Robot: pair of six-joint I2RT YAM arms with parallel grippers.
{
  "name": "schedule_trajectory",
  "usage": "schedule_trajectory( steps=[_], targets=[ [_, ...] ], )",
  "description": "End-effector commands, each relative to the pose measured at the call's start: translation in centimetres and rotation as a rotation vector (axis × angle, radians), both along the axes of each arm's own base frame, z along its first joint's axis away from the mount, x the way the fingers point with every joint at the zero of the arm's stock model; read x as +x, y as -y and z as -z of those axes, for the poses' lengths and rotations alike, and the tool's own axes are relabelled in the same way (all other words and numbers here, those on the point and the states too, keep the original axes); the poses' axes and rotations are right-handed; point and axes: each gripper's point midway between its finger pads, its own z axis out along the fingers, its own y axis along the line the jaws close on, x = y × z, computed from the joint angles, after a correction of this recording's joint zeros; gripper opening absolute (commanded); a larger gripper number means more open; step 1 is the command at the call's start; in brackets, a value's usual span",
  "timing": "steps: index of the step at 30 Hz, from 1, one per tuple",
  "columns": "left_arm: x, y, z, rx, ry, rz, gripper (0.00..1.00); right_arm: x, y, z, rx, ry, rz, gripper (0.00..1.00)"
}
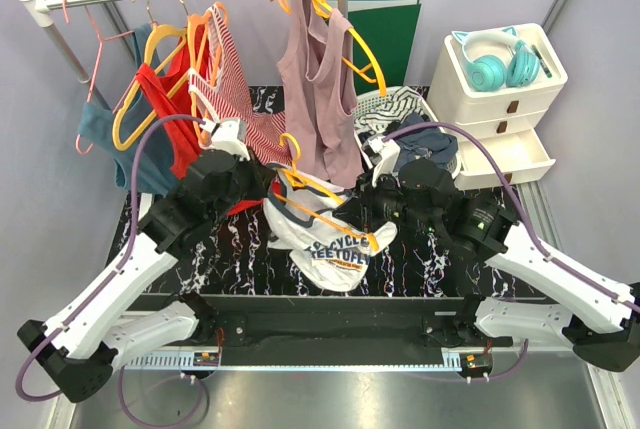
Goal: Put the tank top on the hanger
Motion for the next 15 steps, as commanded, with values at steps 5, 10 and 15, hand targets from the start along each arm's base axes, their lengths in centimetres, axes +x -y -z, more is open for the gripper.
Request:
schedule_trajectory(
  steps=[5, 10, 15],
  targets=[
    [-0.6, -0.6, -4.6, -0.052, 0.068, -0.002, 0.66, 0.6, 0.1, -5.3, 0.201, 0.140, 0.037, 0.00],
    [-1.6, -1.1, -6.4, -0.084, 0.115, 0.014, 0.87, 0.6, 1.2, -5.6, 0.215, 0.158, 0.067, 0.00],
    [-1.5, 0.5, -8.6, -0.131, 0.162, 0.084, 0.84, 0.1, 1.6, -5.8, 0.237, 0.150, 0.065, 0.00]
  ],
)
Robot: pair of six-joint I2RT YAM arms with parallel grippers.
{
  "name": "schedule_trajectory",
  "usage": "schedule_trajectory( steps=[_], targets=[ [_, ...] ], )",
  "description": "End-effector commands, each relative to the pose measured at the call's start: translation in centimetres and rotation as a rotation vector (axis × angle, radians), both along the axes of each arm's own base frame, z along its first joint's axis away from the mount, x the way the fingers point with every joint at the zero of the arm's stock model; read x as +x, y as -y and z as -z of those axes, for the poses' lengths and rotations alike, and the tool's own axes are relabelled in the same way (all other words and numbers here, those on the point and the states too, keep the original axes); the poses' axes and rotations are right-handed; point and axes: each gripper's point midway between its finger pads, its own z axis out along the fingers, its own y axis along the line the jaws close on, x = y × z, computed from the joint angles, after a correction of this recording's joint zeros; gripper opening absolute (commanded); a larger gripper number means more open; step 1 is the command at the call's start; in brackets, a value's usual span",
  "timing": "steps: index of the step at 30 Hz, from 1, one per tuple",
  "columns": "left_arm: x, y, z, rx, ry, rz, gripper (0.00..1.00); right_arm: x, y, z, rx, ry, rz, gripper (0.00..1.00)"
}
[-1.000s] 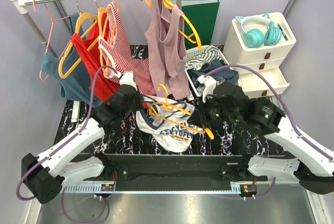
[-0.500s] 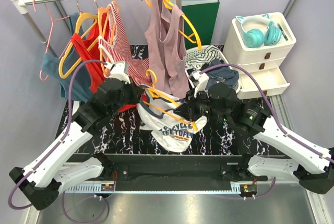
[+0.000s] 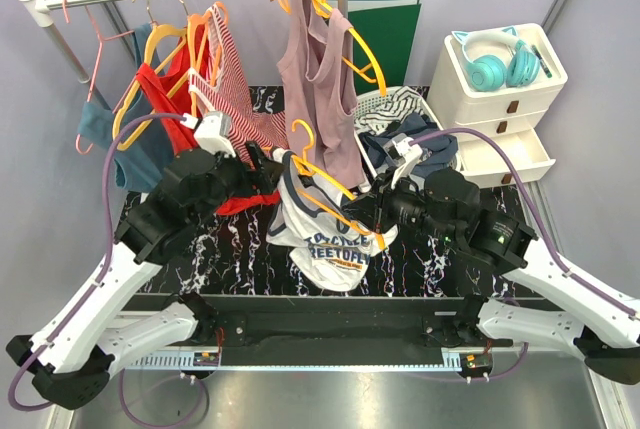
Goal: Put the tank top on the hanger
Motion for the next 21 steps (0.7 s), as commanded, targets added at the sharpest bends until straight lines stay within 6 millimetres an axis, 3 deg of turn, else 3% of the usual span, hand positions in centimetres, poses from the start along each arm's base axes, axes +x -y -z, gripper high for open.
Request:
schedule_trajectory(
  steps=[1, 7, 13, 16, 21],
  targets=[
    [0.2, 1.6, -5.4, -0.099, 0.135, 0.078, 0.84, 0.2, 0.2, -3.5, 0.124, 0.063, 0.027, 0.00],
    [0.6, 4.0, -8.8, -0.192, 0.239, 0.171, 0.83, -0.1, 0.2, -3.1, 0.133, 0.038, 0.022, 0.00],
    [1.4, 6.8, -8.1, -0.209, 0.224, 0.259, 0.83, -0.2, 0.1, -3.5, 0.142, 0.038, 0.018, 0.00],
    [1.6, 7.2, -7.8, -0.211, 0.232, 0.271, 0.83, -0.2, 0.1, -3.6, 0.145, 0.033, 0.014, 0.00],
    [1.6, 8.3, -7.4, -0.222, 0.229, 0.319, 0.75, -0.1, -0.3, -3.5, 0.140, 0.032, 0.011, 0.00]
  ],
)
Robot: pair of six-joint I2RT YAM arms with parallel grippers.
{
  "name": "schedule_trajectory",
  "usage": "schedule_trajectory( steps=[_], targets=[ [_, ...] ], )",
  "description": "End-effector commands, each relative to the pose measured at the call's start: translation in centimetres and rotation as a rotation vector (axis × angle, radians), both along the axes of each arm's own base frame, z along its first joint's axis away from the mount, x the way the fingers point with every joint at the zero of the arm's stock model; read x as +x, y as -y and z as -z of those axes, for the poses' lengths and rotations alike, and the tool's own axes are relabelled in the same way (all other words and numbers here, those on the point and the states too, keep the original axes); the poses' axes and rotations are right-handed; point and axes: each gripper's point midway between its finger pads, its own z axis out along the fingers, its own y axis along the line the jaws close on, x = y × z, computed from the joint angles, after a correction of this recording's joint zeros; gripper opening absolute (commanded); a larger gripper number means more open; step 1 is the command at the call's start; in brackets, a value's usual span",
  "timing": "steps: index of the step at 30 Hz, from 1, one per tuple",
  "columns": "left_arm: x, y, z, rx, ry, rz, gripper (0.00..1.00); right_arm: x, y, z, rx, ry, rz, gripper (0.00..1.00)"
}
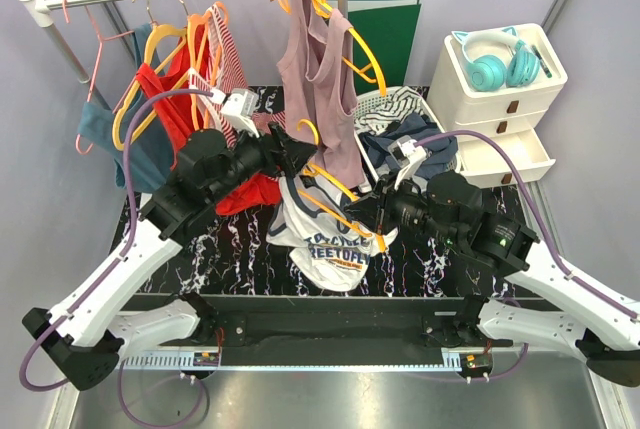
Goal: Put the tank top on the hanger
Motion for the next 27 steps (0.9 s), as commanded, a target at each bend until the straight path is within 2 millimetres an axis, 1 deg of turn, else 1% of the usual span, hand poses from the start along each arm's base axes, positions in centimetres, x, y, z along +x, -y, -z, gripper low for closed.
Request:
schedule_trajectory(
  steps=[1, 3, 5, 6, 8, 9, 13, 15, 18, 19, 20, 22, 23, 25, 26, 27],
  targets=[
    [-0.4, 1.6, -2.4, -0.064, 0.086, 0.088, 0.73, 0.1, -0.7, -3.7, 0.108, 0.064, -0.010, 0.00],
    [-0.7, 2.0, -2.4, -0.060, 0.094, 0.115, 0.69, 0.2, -0.9, -3.7, 0.109, 0.057, -0.008, 0.00],
    [-1.0, 2.2, -2.1, -0.053, 0.095, 0.135, 0.67, 0.4, -1.0, -3.7, 0.110, 0.050, -0.002, 0.00],
    [-1.2, 2.3, -1.4, -0.041, 0.086, 0.149, 0.66, 0.5, -1.0, -3.9, 0.115, 0.050, 0.003, 0.00],
    [-1.6, 2.3, -0.9, -0.037, 0.079, 0.157, 0.64, 0.6, -0.8, -4.2, 0.127, 0.052, 0.016, 0.00],
    [-1.6, 2.2, -0.2, -0.030, 0.068, 0.159, 0.63, 0.6, -0.8, -4.3, 0.130, 0.054, 0.019, 0.00],
    [-1.7, 1.9, 1.2, -0.011, 0.048, 0.150, 0.62, 0.6, -0.5, -4.8, 0.145, 0.061, 0.029, 0.00],
    [-1.8, 2.1, 1.6, -0.002, 0.043, 0.162, 0.62, 0.6, -0.5, -4.9, 0.149, 0.061, 0.029, 0.00],
    [-1.5, 2.4, 1.6, 0.004, 0.044, 0.167, 0.51, 0.5, -0.7, -4.7, 0.151, 0.049, 0.018, 0.00],
    [-1.4, 2.5, 1.6, 0.006, 0.047, 0.166, 0.42, 0.5, -0.8, -4.7, 0.151, 0.047, 0.017, 0.00],
    [-1.3, 2.5, 1.4, 0.008, 0.052, 0.165, 0.36, 0.5, -0.8, -4.5, 0.148, 0.043, 0.019, 0.00],
    [-1.2, 2.6, 1.3, 0.014, 0.057, 0.164, 0.27, 0.5, -0.8, -4.3, 0.148, 0.038, 0.021, 0.00],
    [-1.3, 2.7, 1.3, 0.015, 0.058, 0.170, 0.20, 0.6, -0.7, -4.1, 0.145, 0.038, 0.030, 0.00],
    [-1.3, 2.7, 1.4, 0.017, 0.057, 0.173, 0.12, 0.7, -0.7, -4.1, 0.143, 0.040, 0.036, 0.00],
    [-1.3, 2.6, 1.6, 0.019, 0.056, 0.174, 0.00, 0.8, -0.7, -3.9, 0.140, 0.036, 0.038, 0.00],
    [-1.3, 2.6, 1.6, 0.022, 0.061, 0.173, 0.00, 0.9, -0.8, -3.6, 0.136, 0.032, 0.040, 0.00]
  ],
)
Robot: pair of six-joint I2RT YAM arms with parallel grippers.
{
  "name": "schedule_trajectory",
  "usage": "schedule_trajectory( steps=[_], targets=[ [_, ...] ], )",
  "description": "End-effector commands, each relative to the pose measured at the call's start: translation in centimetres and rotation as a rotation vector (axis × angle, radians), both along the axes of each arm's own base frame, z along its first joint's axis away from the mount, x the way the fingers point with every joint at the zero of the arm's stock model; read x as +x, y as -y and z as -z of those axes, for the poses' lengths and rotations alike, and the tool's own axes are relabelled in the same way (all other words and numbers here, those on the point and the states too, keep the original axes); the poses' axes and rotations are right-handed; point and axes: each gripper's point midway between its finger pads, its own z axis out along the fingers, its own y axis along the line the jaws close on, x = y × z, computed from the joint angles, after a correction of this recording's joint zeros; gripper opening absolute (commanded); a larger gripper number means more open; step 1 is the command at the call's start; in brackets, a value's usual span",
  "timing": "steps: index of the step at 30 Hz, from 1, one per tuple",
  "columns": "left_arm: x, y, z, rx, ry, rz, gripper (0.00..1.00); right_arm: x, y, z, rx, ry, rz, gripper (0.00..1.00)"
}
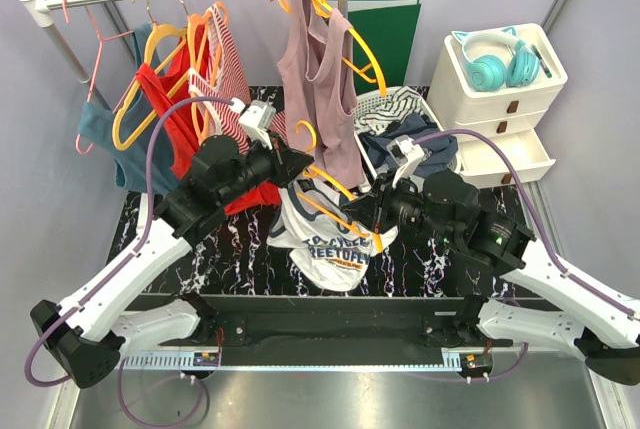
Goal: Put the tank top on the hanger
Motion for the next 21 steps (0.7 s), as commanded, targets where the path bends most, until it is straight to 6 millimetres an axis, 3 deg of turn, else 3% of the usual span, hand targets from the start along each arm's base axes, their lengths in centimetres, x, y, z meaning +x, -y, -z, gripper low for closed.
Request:
schedule_trajectory(
  steps=[1, 4, 6, 7, 10, 11, 14, 17, 21],
  targets=[
    [-0.9, 0.7, -1.9, -0.037, 0.053, 0.053, 0.00, 0.8, -0.4, -3.6, 0.114, 0.069, 0.033, 0.00],
    [-0.4, -0.5, -1.5, -0.002, 0.066, -0.013, 0.00, 1.4, -0.6, -2.1, 0.084, 0.039, 0.057, 0.00],
    [0.4, -1.8, -0.7, 0.053, 0.082, -0.084, 0.00, 1.8, -0.5, -1.3, 0.065, 0.024, 0.072, 0.08],
    [0.5, -2.3, -0.1, 0.081, 0.076, -0.105, 0.00, 1.9, -0.6, -1.0, 0.058, 0.018, 0.075, 0.29],
    [0.9, -4.0, 1.4, 0.148, 0.078, -0.177, 0.00, 1.9, -0.4, -1.0, 0.042, 0.017, 0.078, 0.69],
    [0.9, -4.5, 2.1, 0.168, 0.076, -0.195, 0.00, 1.9, -0.1, -1.3, 0.042, 0.023, 0.080, 0.75],
    [0.8, -5.2, 3.7, 0.200, 0.050, -0.216, 0.00, 2.0, 1.1, -1.8, 0.022, 0.032, 0.116, 0.85],
    [0.7, -5.9, 4.6, 0.217, 0.035, -0.240, 0.00, 3.0, 3.3, -1.9, -0.011, 0.022, 0.208, 0.88],
    [0.5, -6.8, 4.1, 0.217, 0.049, -0.272, 0.00, 5.0, 5.9, -0.2, -0.065, -0.051, 0.316, 0.87]
  ],
)
